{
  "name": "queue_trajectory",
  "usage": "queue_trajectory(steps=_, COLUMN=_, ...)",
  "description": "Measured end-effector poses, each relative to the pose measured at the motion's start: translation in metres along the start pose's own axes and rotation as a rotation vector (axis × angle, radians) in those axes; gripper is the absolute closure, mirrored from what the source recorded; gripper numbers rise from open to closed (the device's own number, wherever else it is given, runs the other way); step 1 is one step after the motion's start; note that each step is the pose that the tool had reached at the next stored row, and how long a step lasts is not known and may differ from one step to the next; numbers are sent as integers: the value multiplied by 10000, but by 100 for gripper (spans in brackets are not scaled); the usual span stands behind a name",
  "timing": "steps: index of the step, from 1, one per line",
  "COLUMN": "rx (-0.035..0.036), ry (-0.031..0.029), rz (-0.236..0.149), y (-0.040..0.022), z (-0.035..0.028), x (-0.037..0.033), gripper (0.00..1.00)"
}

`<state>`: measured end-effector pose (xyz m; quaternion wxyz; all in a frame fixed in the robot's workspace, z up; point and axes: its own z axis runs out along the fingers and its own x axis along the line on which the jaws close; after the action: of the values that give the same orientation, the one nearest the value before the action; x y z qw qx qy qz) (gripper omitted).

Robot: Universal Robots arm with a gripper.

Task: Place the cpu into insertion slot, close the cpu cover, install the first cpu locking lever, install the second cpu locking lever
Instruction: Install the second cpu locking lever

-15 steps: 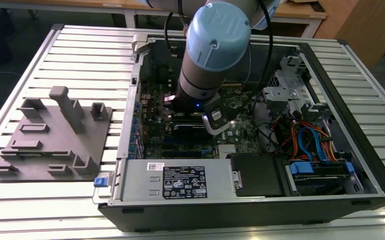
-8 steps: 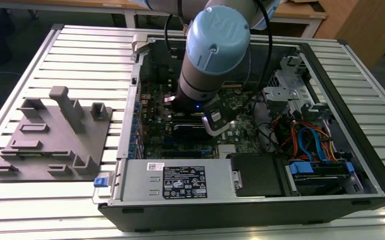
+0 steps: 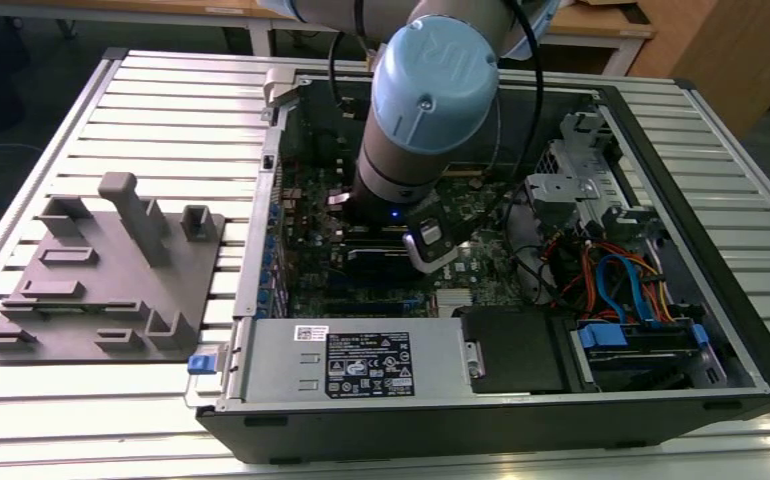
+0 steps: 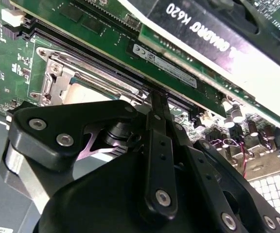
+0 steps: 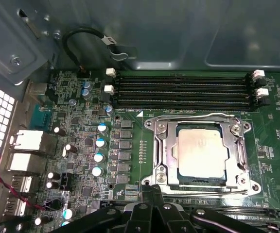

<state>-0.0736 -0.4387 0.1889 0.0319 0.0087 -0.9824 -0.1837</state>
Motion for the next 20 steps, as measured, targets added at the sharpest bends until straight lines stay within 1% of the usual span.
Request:
queue_trajectory(steps=6, rx=-24, ry=0, rz=-1, y=20, z=26, x=27, gripper=90)
queue_trajectory(steps=11, rx=-61, ry=-3, rz=-4, y=43, z=70, x=32, gripper=90)
queue_trajectory(steps=17, rx=-66, ry=-3, rz=-5, y=78, z=96, x=43, gripper=90)
queue_trajectory(steps=20, rx=-66, ry=-4, rz=-6, y=81, z=98, x=54, gripper=90)
